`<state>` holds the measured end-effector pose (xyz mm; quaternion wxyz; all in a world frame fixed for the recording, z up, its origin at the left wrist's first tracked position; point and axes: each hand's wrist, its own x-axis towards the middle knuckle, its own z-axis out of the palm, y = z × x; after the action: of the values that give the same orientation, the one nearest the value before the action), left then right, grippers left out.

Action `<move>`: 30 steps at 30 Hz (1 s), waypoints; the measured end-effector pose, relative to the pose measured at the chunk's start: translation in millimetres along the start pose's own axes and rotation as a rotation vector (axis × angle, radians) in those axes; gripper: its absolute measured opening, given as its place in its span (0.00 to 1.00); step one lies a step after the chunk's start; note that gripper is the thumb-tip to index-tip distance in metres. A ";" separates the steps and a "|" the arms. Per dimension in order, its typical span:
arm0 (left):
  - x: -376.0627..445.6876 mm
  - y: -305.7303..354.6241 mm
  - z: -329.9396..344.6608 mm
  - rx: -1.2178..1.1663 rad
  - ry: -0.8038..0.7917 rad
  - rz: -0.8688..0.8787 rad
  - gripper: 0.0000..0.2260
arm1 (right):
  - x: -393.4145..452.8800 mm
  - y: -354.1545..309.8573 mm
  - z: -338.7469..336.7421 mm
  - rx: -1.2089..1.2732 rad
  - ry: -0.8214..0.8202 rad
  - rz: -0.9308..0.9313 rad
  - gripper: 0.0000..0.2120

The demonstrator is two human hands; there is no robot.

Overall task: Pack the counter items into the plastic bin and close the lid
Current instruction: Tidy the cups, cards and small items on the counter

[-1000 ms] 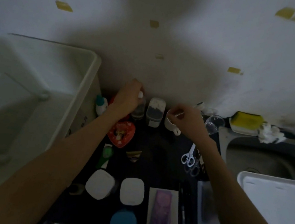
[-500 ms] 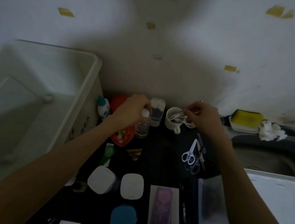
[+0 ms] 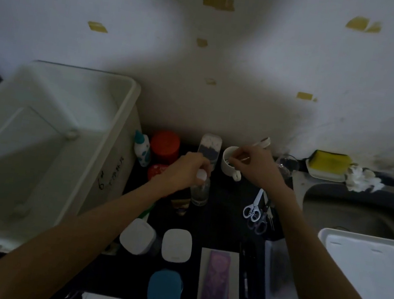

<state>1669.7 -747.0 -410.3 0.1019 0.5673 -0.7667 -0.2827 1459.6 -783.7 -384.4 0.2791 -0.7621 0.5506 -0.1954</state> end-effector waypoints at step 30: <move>-90.1 -76.4 -46.9 0.360 0.223 -0.362 0.14 | 0.0 -29.4 78.9 -0.209 -0.221 -0.185 0.16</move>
<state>1784.3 -693.4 -399.0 0.0311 0.7317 -0.6748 -0.0914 1528.8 -760.1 -426.1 0.2381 -0.8511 0.4615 -0.0768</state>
